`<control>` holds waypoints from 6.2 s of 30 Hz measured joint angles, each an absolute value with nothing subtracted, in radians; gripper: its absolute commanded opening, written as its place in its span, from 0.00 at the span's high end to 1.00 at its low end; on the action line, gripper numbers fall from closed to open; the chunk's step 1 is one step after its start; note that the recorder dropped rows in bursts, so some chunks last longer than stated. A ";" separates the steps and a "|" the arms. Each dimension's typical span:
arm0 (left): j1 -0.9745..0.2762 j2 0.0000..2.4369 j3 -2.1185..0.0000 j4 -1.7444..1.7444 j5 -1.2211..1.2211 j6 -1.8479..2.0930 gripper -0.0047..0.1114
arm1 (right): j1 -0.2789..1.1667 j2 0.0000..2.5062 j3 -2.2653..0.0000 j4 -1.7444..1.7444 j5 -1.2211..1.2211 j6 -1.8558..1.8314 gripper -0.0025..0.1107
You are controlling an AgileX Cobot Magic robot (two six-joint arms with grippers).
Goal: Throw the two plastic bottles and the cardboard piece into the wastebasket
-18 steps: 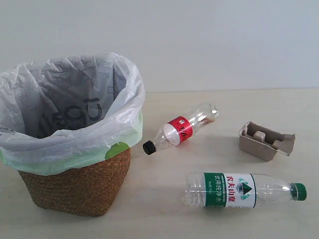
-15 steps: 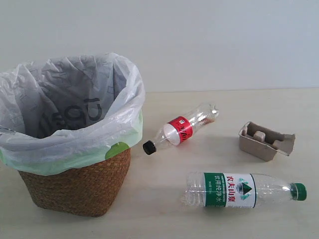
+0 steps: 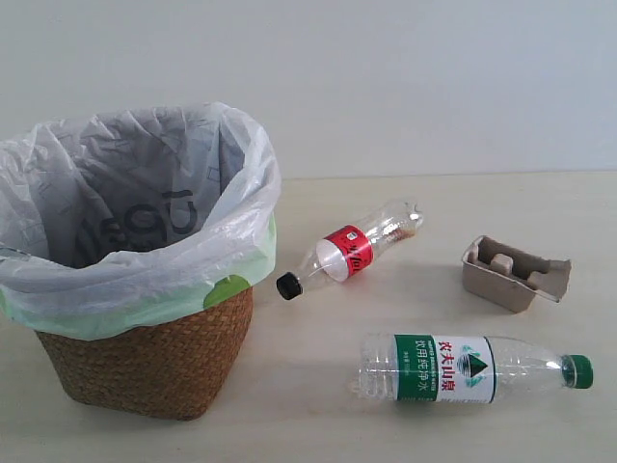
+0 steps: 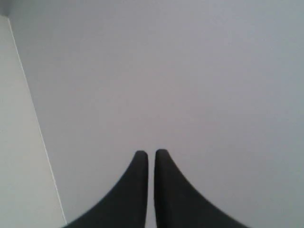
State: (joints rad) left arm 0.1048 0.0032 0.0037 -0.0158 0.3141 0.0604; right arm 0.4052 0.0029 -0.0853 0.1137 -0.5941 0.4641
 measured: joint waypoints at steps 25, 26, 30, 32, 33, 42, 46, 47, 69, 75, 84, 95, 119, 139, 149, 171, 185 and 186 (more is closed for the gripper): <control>0.105 0.003 0.004 -0.016 0.314 0.060 0.03 | 0.547 1.253 -1.134 -0.070 1.093 -0.798 0.16; 0.105 0.003 0.004 -0.016 0.314 0.060 0.03 | 0.556 1.289 -1.134 -0.112 1.118 -0.806 0.16; 0.105 0.003 0.004 -0.016 0.314 0.060 0.03 | 0.574 1.433 -1.134 -0.243 1.195 -0.799 0.16; 0.105 0.003 0.004 -0.016 0.314 0.060 0.03 | 0.575 1.472 -1.134 -0.250 1.191 -0.782 0.16; 0.105 0.003 0.004 -0.016 0.314 0.060 0.03 | 0.576 1.495 -1.134 -0.245 1.183 -0.773 0.16; 0.105 0.003 0.004 -0.016 0.314 0.060 0.03 | 0.577 1.629 -1.078 -0.232 1.042 -0.766 0.16; 0.105 0.003 0.004 -0.016 0.314 0.060 0.03 | 0.577 1.677 -1.026 -0.269 0.925 -0.764 0.16; 0.105 0.003 0.004 -0.016 0.314 0.060 0.03 | 0.577 1.688 -1.017 -0.279 0.896 -0.758 0.16; 0.105 0.003 0.004 -0.016 0.314 0.060 0.03 | 0.571 1.865 -0.996 -0.445 0.696 -0.510 0.85; 0.105 0.003 0.004 -0.016 0.314 0.060 0.03 | 0.571 1.863 -0.996 -0.450 0.736 -0.493 0.98; 0.105 0.003 0.004 -0.016 0.314 0.060 0.03 | 0.571 1.649 -0.996 -0.506 0.771 -0.495 0.98; 0.105 0.003 0.004 -0.016 0.314 0.060 0.03 | 0.644 1.301 -1.148 -0.989 0.935 -0.493 0.98; 0.105 0.003 0.004 -0.016 0.314 0.060 0.03 | 1.037 1.664 -1.498 -0.994 0.906 -0.389 0.98; 0.105 0.003 0.004 -0.016 0.314 0.060 0.03 | 1.038 1.718 -1.595 -1.246 1.207 -0.344 0.98; 0.105 0.003 0.004 -0.016 0.314 0.060 0.03 | 0.889 1.629 -1.595 -1.036 1.210 -0.293 0.98; 0.105 0.003 0.004 -0.016 0.314 0.060 0.03 | 0.941 1.609 -1.603 -0.214 0.652 -0.488 0.85; 0.105 0.003 0.004 -0.016 0.314 0.060 0.03 | 0.954 1.652 -1.625 -0.303 0.444 -0.233 0.09; 0.105 0.003 0.004 -0.016 0.314 0.060 0.03 | 0.954 1.636 -1.640 -0.372 0.510 -0.180 0.09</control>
